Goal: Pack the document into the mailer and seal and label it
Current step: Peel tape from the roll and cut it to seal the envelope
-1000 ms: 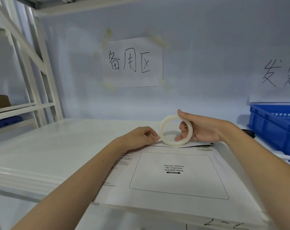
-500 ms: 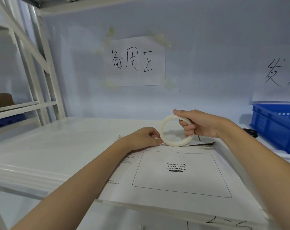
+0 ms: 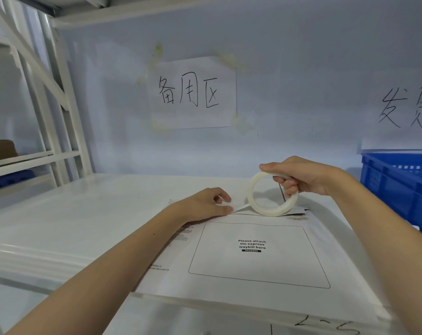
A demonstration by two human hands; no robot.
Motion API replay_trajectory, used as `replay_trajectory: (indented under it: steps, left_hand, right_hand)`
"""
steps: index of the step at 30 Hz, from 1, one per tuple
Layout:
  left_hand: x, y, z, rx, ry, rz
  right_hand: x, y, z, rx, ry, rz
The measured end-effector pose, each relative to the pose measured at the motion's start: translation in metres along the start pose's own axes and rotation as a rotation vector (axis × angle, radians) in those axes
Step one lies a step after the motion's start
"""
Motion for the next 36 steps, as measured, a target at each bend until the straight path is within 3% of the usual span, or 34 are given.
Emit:
replay_trajectory:
  steps: [11, 17, 21, 24, 28, 36]
  left_hand:
    - [-0.027, 0.051, -0.025, -0.043, -0.02, 0.064]
    - [-0.033, 0.057, -0.019, -0.096, 0.096, 0.142]
    - [-0.03, 0.038, -0.012, -0.079, 0.159, -0.048]
    - [-0.022, 0.023, -0.009, 0.012, 0.118, -0.225]
    - [-0.02, 0.028, -0.008, 0.004, 0.065, -0.407]
    - [-0.016, 0.036, -0.003, 0.005, -0.029, -0.258]
  right_hand:
    - [0.035, 0.016, 0.007, -0.138, 0.074, -0.07]
    - [0.053, -0.019, 0.013, -0.08, 0.117, 0.245]
    - [0.051, -0.023, 0.016, -0.059, 0.078, 0.383]
    - [0.052, -0.024, 0.02, -0.057, 0.009, 0.417]
    - [0.049, -0.024, 0.019, -0.071, -0.026, 0.42]
    - [0.047, -0.02, 0.019, -0.083, -0.014, 0.392]
Point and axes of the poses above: each hand's wrist, its own z-axis towards the middle knuckle, its own x-axis out of the palm, y = z × x, the point moved 9 cm from there along z, towards the middle knuckle, and after that the axes turned 9 degrees about z, right-handed, at the moved point
